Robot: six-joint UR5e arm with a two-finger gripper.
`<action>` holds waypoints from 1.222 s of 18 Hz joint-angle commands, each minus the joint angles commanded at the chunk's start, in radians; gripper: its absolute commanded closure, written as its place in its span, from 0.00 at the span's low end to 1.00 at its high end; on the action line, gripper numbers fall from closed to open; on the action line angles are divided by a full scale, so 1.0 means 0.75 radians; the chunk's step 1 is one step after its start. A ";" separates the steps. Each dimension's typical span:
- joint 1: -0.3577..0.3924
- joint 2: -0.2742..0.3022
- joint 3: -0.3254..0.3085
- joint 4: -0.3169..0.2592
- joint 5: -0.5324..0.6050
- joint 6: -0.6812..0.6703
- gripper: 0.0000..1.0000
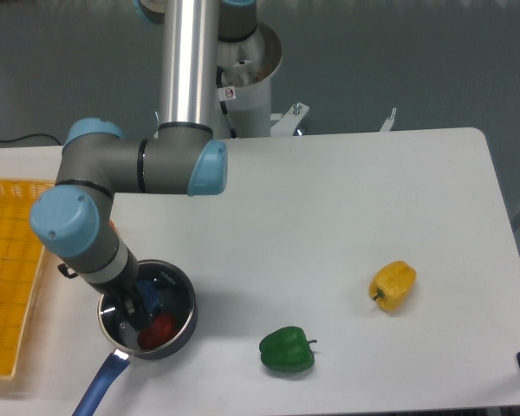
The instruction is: Close the pot lid
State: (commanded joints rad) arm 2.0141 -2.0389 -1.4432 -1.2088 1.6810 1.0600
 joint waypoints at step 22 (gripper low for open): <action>0.394 0.158 -0.119 -0.070 -0.051 0.566 0.00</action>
State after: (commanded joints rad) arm 2.3099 -1.9207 -1.5324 -1.2609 1.6429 1.4845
